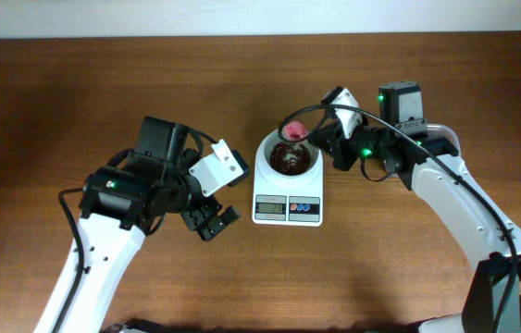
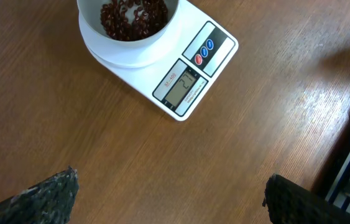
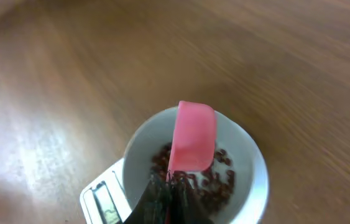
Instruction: Scoop and weigh 50g on scale
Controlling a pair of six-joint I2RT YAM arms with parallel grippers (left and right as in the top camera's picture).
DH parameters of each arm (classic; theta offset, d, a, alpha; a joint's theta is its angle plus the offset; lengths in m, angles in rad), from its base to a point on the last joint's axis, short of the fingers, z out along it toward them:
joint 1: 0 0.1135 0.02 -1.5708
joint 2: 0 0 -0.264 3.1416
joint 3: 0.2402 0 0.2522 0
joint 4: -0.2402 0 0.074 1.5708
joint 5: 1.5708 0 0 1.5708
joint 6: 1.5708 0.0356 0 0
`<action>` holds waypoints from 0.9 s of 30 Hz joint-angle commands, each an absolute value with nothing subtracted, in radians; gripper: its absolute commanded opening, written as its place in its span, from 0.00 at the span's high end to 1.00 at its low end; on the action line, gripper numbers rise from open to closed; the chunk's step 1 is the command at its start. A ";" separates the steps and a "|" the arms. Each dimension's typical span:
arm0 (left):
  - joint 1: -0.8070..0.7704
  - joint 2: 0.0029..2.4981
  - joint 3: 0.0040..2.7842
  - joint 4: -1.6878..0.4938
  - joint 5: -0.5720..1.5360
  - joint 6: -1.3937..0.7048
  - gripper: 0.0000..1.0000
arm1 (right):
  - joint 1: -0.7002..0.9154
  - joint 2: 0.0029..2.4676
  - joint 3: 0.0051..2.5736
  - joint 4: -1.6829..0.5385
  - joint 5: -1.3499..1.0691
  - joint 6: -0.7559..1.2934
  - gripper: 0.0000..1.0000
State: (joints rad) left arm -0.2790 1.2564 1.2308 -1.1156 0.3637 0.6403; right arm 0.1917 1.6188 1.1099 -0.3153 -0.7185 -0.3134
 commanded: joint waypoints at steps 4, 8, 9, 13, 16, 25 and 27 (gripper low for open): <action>-0.275 1.245 1.246 -1.116 0.378 0.659 0.01 | 0.197 1.626 1.111 -0.330 -0.643 -0.339 0.96; -0.275 1.245 1.246 -1.116 0.378 0.659 0.01 | 0.197 1.626 1.111 -0.345 -0.650 -0.397 0.96; -0.275 1.245 1.246 -1.116 0.378 0.659 0.01 | 0.197 1.626 1.111 -0.364 -0.598 -0.352 0.96; -0.275 1.245 1.246 -1.116 0.378 0.659 0.01 | 0.197 1.626 1.111 -0.367 -0.706 -0.416 0.96; -0.275 1.245 1.246 -1.116 0.378 0.659 0.01 | 0.197 1.619 1.116 -0.351 -0.728 -0.403 0.96; -0.275 1.245 1.246 -1.116 0.378 0.659 0.01 | 0.290 1.602 1.124 -0.366 -0.576 -0.485 0.96; -0.275 1.245 1.246 -1.116 0.378 0.659 0.01 | 0.296 1.601 1.125 -0.352 -0.424 -0.482 0.96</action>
